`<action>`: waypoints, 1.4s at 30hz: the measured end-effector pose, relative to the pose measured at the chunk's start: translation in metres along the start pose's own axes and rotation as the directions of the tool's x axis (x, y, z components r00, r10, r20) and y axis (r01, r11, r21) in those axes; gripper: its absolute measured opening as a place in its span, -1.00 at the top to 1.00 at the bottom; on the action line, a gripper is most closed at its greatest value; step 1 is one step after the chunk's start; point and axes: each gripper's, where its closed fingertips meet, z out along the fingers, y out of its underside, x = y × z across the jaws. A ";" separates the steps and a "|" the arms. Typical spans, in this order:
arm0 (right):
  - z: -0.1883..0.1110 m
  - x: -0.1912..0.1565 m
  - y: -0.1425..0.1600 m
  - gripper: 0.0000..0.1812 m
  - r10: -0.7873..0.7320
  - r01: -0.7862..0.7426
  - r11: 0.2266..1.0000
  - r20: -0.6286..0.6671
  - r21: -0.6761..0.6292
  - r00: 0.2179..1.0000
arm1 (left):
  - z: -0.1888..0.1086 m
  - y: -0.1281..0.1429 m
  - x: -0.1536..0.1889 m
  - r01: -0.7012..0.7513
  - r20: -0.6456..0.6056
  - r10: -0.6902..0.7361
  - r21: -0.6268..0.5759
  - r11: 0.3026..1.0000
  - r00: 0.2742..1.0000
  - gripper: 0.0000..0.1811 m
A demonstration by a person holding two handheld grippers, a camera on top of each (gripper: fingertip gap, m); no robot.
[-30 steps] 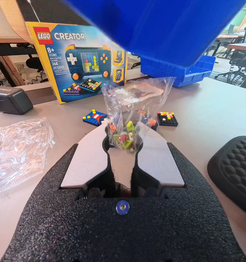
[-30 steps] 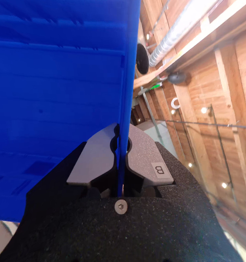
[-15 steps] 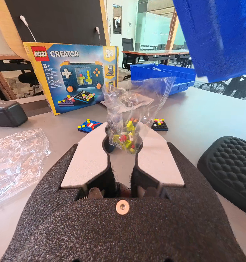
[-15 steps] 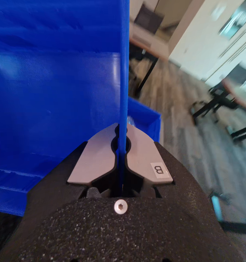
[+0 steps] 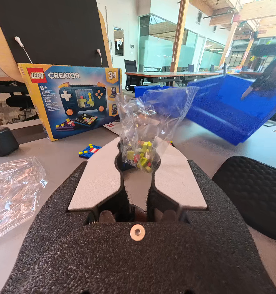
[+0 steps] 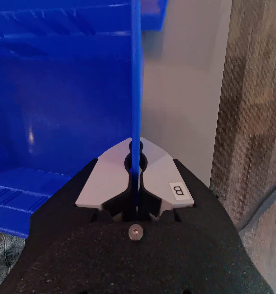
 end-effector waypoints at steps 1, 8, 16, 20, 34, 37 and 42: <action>0.005 0.005 0.006 0.95 0.017 -0.017 1.000 -0.008 -0.023 1.000 | -0.001 -0.002 0.000 -0.003 -0.001 0.003 0.010 1.000 1.000 0.63; 0.028 0.025 0.027 0.97 0.055 -0.059 0.993 -0.042 -0.099 0.998 | 0.000 0.000 0.000 -0.003 -0.003 0.003 0.004 1.000 1.000 0.63; 0.035 0.037 0.016 0.89 0.063 -0.063 0.998 -0.074 0.012 0.995 | 0.000 0.001 -0.002 -0.001 0.002 0.001 0.005 1.000 1.000 0.63; -0.015 0.033 -0.029 0.65 0.044 0.045 0.951 -0.277 0.306 0.960 | -0.003 0.001 -0.003 0.013 -0.008 -0.013 0.008 1.000 1.000 0.63; 0.016 -0.503 0.168 0.74 -0.877 0.692 0.387 0.476 0.609 0.071 | -0.012 -0.003 0.007 0.041 -0.131 -0.034 0.057 0.998 0.991 0.63; 0.060 -0.502 0.176 0.85 -0.911 0.790 0.288 0.409 0.541 0.052 | -0.012 -0.002 0.009 0.034 -0.140 -0.026 0.056 0.998 0.990 0.63; 0.062 -0.515 0.184 0.85 -0.889 0.763 0.316 0.458 0.564 0.029 | -0.012 -0.003 0.010 0.034 -0.150 -0.025 0.058 0.998 0.988 0.63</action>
